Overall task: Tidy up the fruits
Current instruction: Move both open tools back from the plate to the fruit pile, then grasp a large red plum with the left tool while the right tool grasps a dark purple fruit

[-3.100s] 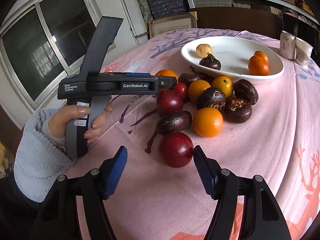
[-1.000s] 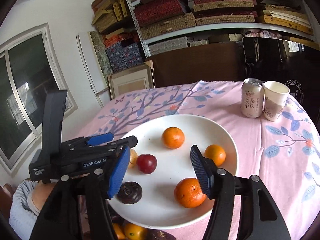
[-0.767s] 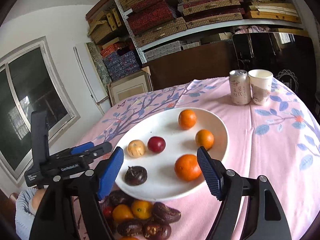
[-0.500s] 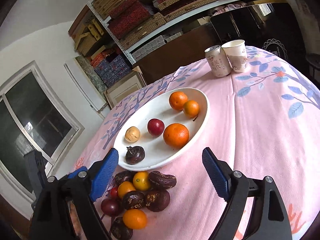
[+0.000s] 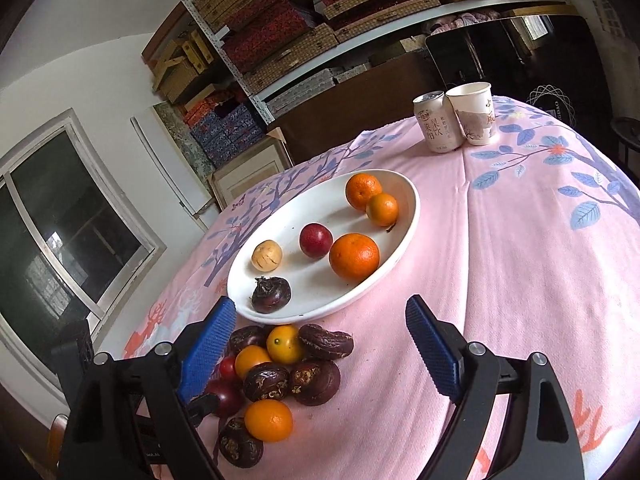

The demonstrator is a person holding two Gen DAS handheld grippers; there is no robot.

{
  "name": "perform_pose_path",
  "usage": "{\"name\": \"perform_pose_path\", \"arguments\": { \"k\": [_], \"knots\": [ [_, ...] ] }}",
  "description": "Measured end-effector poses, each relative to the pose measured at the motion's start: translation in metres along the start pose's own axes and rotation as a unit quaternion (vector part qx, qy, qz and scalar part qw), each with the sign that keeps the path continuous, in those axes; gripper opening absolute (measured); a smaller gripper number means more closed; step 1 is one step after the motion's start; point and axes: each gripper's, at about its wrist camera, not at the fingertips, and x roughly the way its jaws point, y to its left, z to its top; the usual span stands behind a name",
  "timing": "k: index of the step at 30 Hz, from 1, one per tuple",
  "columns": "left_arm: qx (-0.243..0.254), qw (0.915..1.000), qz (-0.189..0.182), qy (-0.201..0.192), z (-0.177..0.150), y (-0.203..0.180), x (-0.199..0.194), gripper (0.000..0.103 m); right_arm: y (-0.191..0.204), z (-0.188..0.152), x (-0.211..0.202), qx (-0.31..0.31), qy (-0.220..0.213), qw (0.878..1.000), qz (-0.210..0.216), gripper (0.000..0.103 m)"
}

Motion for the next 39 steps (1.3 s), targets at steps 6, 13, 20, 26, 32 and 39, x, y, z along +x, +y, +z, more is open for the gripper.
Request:
{"name": "perform_pose_path", "arguments": {
  "k": [6, 13, 20, 26, 32, 39],
  "knots": [
    [-0.039, 0.9917, 0.107, -0.059, -0.004, 0.027, -0.028, 0.098, 0.001, 0.001, -0.002, -0.004, -0.007, 1.0, 0.001, 0.088],
    [-0.005, 0.997, 0.062, -0.046, -0.01, 0.014, -0.03, 0.098, 0.018, -0.009, -0.003, -0.04, 0.012, 0.999, 0.018, 0.088],
    [-0.017, 0.9993, 0.033, -0.008, -0.015, 0.019, -0.023, 0.098, 0.045, -0.041, -0.009, -0.114, 0.044, 0.992, 0.033, 0.088],
    [-0.027, 0.9994, 0.013, 0.018, -0.015, 0.023, -0.012, 0.066, 0.067, -0.061, -0.012, -0.163, 0.081, 0.981, 0.064, 0.087],
    [-0.03, 0.9989, -0.006, 0.036, -0.016, 0.024, -0.004, 0.051, 0.081, -0.08, -0.015, -0.186, 0.141, 0.969, 0.085, 0.078],
    [-0.021, 0.9989, -0.011, 0.039, -0.016, 0.021, -0.002, 0.045, 0.093, -0.096, 0.008, -0.212, 0.213, 0.953, 0.048, 0.06]
  ]
}}
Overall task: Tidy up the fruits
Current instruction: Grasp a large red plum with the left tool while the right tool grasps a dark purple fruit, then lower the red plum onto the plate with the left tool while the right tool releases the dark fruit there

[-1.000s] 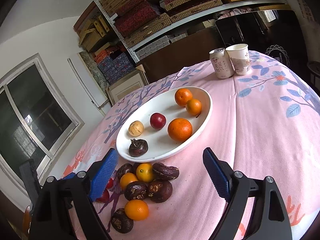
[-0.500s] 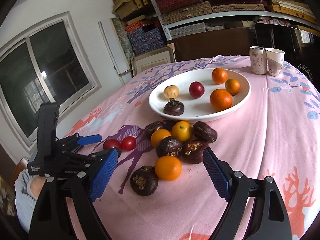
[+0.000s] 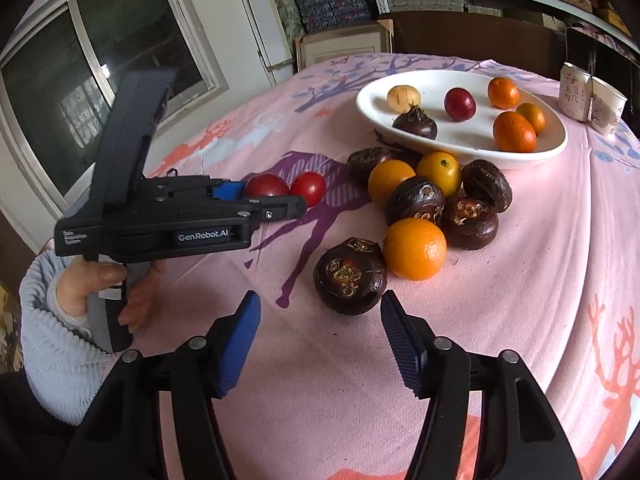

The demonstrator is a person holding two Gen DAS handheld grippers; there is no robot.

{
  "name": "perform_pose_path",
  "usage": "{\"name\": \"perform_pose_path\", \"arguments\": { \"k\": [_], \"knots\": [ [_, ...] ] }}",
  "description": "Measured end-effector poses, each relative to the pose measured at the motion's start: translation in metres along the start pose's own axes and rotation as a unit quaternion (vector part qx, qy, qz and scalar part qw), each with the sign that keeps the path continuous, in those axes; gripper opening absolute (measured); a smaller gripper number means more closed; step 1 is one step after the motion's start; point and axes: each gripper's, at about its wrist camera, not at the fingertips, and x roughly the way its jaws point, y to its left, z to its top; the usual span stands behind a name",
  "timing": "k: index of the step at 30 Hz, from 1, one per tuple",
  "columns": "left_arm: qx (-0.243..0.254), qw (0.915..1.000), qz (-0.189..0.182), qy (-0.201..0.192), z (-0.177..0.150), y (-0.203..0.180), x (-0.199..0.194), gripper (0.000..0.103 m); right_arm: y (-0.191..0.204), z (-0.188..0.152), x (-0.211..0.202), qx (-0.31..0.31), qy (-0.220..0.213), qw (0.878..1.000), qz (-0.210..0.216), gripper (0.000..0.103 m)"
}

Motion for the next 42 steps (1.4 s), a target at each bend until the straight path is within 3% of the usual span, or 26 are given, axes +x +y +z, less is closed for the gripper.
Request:
{"name": "perform_pose_path", "arguments": {
  "k": [7, 12, 18, 22, 27, 33, 36, 42],
  "knots": [
    [-0.016, 0.9997, -0.018, -0.007, 0.001, 0.007, -0.003, 0.04, 0.0, 0.016, 0.019, -0.004, 0.018, 0.999, -0.038, 0.055],
    [-0.016, 0.9997, -0.02, -0.006, 0.0, 0.006, -0.003, 0.04, 0.009, 0.02, 0.029, -0.04, 0.02, 0.995, -0.084, 0.044],
    [-0.008, 0.9998, -0.013, -0.01, 0.0, 0.003, -0.005, 0.04, 0.012, 0.02, 0.028, -0.06, 0.018, 0.995, -0.083, 0.042],
    [0.018, 0.9984, 0.009, -0.052, 0.001, -0.009, -0.023, 0.039, 0.008, 0.018, 0.01, -0.047, -0.011, 0.997, -0.058, 0.042],
    [0.03, 0.995, 0.023, -0.093, 0.045, -0.014, -0.041, 0.039, -0.011, 0.027, -0.033, -0.018, -0.075, 0.995, -0.064, 0.042],
    [0.014, 0.9919, 0.026, -0.124, 0.119, -0.019, -0.024, 0.039, -0.056, 0.088, -0.073, 0.033, -0.162, 0.981, -0.098, 0.042],
    [0.009, 0.9918, 0.027, -0.125, 0.14, -0.024, 0.001, 0.039, -0.076, 0.116, -0.062, 0.063, -0.176, 0.978, -0.088, 0.042],
    [0.004, 0.9948, 0.023, -0.099, 0.166, -0.024, 0.049, 0.039, -0.104, 0.144, -0.004, 0.09, -0.151, 0.98, -0.091, 0.042]
  ]
}}
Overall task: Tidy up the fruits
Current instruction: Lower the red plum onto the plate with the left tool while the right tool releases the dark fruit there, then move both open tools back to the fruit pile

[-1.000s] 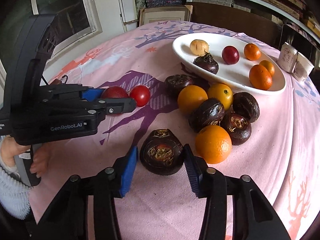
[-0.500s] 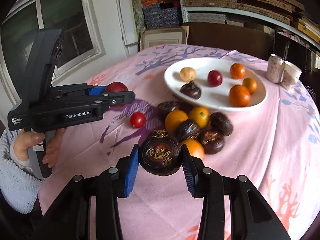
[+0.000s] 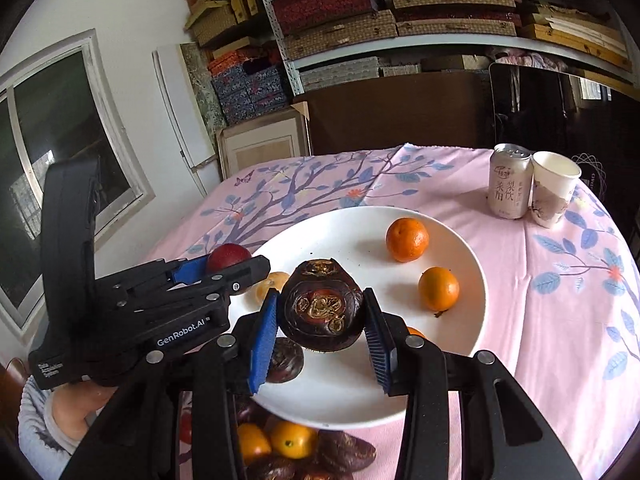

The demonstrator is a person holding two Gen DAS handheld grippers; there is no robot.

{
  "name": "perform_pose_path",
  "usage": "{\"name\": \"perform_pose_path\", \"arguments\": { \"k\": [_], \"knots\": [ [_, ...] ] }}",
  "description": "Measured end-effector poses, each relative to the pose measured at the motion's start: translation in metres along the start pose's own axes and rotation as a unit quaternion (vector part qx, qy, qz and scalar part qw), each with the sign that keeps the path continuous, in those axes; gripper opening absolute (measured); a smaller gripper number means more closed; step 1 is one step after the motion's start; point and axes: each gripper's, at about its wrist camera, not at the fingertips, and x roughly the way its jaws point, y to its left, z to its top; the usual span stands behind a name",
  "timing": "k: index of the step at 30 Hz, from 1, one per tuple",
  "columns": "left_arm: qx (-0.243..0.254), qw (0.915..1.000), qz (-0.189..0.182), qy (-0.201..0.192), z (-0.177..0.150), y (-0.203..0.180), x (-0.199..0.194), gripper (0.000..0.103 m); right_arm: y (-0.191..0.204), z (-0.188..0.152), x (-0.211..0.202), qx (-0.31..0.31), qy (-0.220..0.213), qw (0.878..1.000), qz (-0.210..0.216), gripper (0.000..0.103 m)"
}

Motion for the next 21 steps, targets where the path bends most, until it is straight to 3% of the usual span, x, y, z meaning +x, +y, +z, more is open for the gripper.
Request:
{"name": "perform_pose_path", "arguments": {
  "k": [6, 7, 9, 13, 18, 21],
  "knots": [
    [-0.021, 0.9993, -0.012, 0.028, 0.003, 0.016, 0.036, 0.041, -0.002, -0.006, 0.035, -0.018, 0.032, 0.999, -0.007, 0.045],
    [-0.022, 0.9992, -0.019, 0.029, 0.001, 0.017, 0.038, 0.044, -0.003, -0.008, 0.037, -0.018, 0.033, 0.999, -0.007, 0.054],
    [-0.025, 0.999, -0.027, 0.024, -0.001, 0.019, 0.036, 0.058, -0.005, -0.009, 0.038, -0.017, 0.03, 0.999, -0.01, 0.059],
    [-0.04, 0.9987, -0.031, 0.0, 0.0, 0.026, 0.015, 0.072, -0.005, -0.007, 0.021, -0.01, 0.006, 1.0, -0.005, 0.061],
    [-0.05, 0.998, -0.024, -0.029, -0.014, 0.033, -0.025, 0.088, -0.011, -0.016, -0.014, 0.011, -0.035, 0.999, -0.005, 0.075],
    [-0.044, 0.9983, -0.017, -0.035, -0.035, 0.033, -0.046, 0.091, -0.018, -0.034, -0.029, 0.031, -0.045, 0.998, -0.001, 0.078]
  ]
}}
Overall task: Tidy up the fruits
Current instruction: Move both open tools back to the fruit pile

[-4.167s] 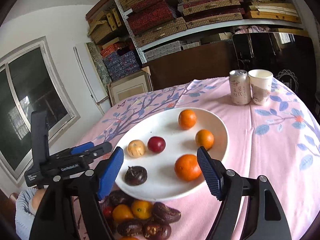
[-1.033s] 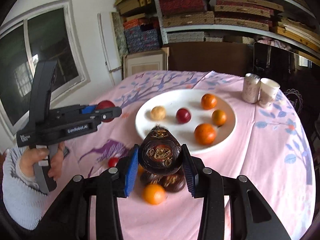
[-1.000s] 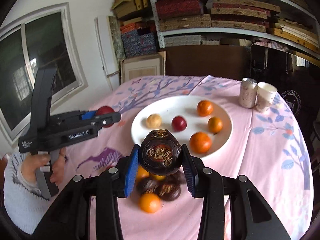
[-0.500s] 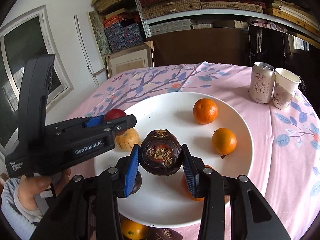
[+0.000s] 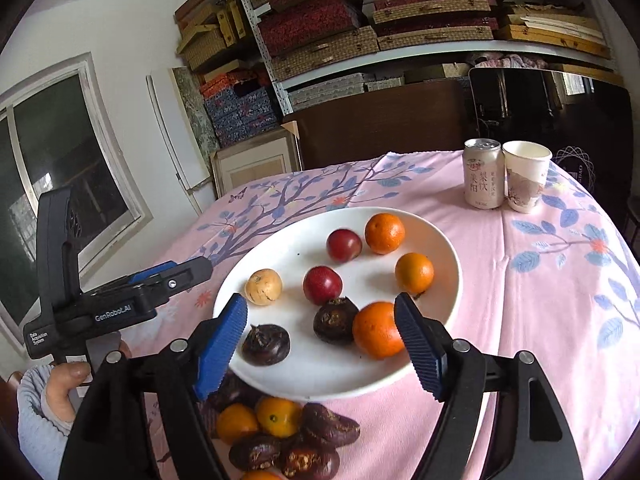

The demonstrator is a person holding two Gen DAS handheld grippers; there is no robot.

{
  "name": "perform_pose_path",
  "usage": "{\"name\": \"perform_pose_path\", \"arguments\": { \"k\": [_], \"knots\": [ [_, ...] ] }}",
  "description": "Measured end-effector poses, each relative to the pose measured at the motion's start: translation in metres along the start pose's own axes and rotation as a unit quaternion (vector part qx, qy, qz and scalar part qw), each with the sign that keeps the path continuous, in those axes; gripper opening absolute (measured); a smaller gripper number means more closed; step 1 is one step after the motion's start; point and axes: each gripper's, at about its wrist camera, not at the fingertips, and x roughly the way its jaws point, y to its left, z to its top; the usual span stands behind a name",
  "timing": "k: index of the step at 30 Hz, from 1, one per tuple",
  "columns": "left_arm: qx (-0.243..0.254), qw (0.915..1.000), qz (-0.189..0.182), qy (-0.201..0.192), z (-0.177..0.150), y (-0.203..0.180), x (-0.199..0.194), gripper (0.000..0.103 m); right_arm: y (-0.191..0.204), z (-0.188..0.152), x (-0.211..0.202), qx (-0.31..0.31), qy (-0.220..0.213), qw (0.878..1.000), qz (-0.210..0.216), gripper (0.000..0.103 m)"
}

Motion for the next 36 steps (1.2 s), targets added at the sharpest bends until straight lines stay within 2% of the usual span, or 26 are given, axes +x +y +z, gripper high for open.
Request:
{"name": "perform_pose_path", "arguments": {
  "k": [5, 10, 13, 22, 30, 34, 36],
  "knots": [
    [0.033, 0.9986, 0.04, 0.013, -0.045, 0.002, -0.029, 0.094, -0.012, -0.026, -0.017, 0.031, 0.011, 0.999, -0.006, 0.081],
    [0.052, 0.9975, 0.033, 0.033, -0.077, 0.002, -0.048, 0.095, -0.019, -0.034, -0.038, 0.052, -0.012, 0.999, 0.001, 0.09],
    [0.066, 0.9959, 0.032, 0.053, -0.092, -0.002, -0.051, 0.095, -0.022, -0.039, -0.044, 0.062, -0.015, 0.998, 0.001, 0.091],
    [0.107, 0.9882, 0.047, 0.099, -0.106, -0.018, -0.037, 0.097, -0.021, -0.043, -0.045, 0.063, -0.009, 0.998, 0.005, 0.092],
    [0.092, 0.9882, 0.03, 0.119, -0.105, -0.013, -0.028, 0.097, -0.016, -0.045, -0.043, 0.058, -0.001, 0.998, 0.005, 0.092],
    [0.094, 0.9868, 0.022, 0.13, -0.106, -0.014, -0.024, 0.097, -0.008, -0.052, -0.041, 0.042, 0.024, 0.998, 0.027, 0.092],
    [0.094, 0.9868, 0.022, 0.13, -0.106, -0.015, -0.024, 0.097, 0.005, -0.061, -0.042, 0.01, 0.041, 0.999, 0.031, 0.089]
  ]
}}
